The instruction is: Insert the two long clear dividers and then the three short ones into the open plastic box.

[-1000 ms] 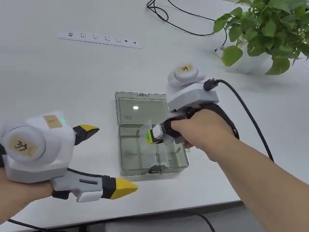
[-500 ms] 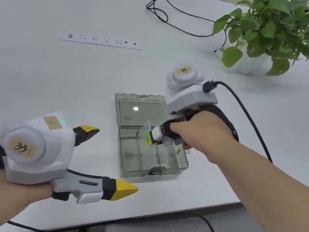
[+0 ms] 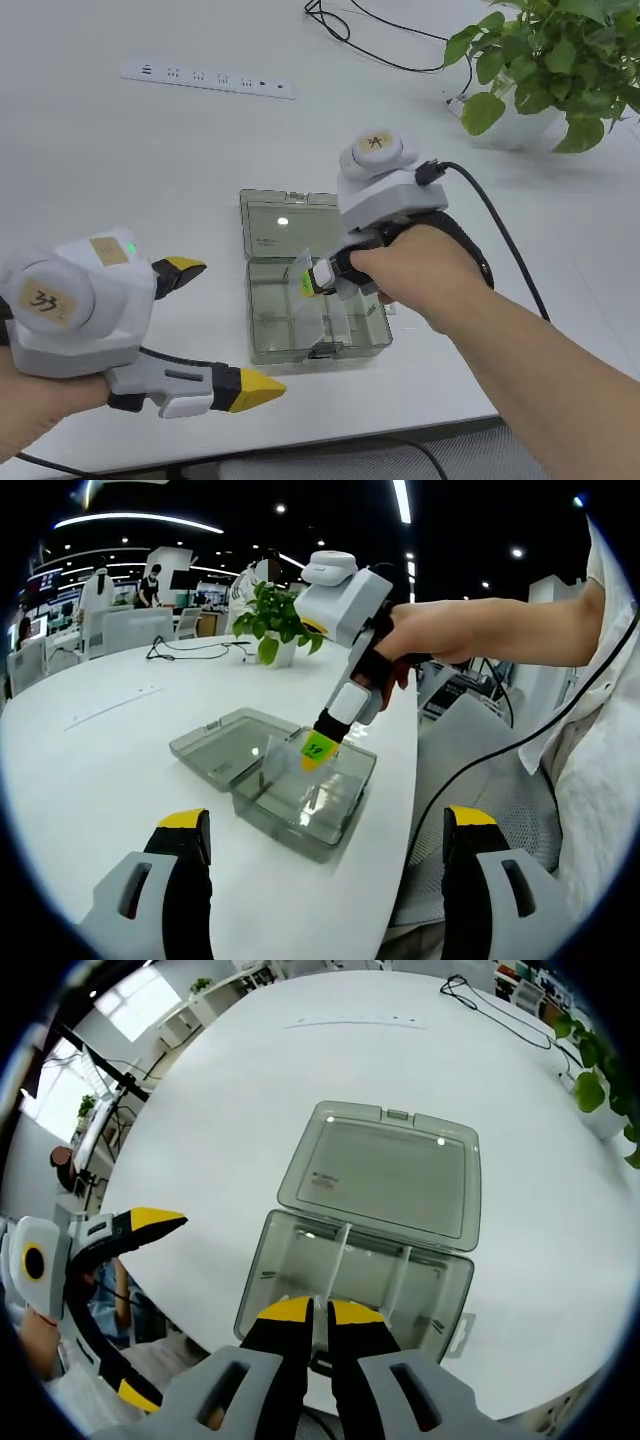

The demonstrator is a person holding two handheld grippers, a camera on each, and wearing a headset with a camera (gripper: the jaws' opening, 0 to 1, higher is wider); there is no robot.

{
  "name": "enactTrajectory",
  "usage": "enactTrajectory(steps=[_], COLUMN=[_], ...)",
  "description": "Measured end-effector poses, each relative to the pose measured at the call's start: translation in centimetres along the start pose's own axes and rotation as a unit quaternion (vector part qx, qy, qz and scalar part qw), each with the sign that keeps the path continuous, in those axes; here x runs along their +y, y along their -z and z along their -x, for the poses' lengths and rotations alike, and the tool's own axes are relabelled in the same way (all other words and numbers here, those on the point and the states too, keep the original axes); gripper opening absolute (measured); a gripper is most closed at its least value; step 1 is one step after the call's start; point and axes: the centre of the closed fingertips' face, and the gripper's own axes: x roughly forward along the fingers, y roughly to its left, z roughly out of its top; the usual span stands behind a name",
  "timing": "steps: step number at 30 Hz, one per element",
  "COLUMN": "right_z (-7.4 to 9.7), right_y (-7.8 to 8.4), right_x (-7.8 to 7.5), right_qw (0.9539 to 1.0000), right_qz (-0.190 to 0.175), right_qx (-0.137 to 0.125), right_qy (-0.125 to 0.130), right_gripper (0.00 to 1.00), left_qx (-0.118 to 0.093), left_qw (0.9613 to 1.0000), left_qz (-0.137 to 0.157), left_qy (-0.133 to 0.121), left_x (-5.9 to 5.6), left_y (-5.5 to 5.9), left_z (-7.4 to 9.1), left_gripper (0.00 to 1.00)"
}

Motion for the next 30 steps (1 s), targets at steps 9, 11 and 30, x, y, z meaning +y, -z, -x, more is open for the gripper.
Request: enactTrajectory(steps=[9, 11, 30], right_z=[-0.2, -0.3, -1.7], right_y=[0.1, 0.2, 0.5], right_x=[0.5, 0.5, 0.8], right_qw=[0.9995, 0.9993, 0.9991], right_qz=[0.028, 0.033, 0.023], right_qx=[0.002, 0.002, -0.009], right_qy=[0.013, 0.015, -0.033], right_gripper=[0.07, 0.07, 0.09], left_qx=[0.001, 0.001, 0.004], left_qw=[1.0000, 1.0000, 1.0000], left_qz=[0.001, 0.000, -0.002], left_qy=[0.001, 0.001, -0.001], left_x=[0.1, 0.1, 0.3], left_y=[0.1, 0.1, 0.2], left_z=[-0.1, -0.1, 0.1], left_gripper=[0.99, 0.99, 1.00])
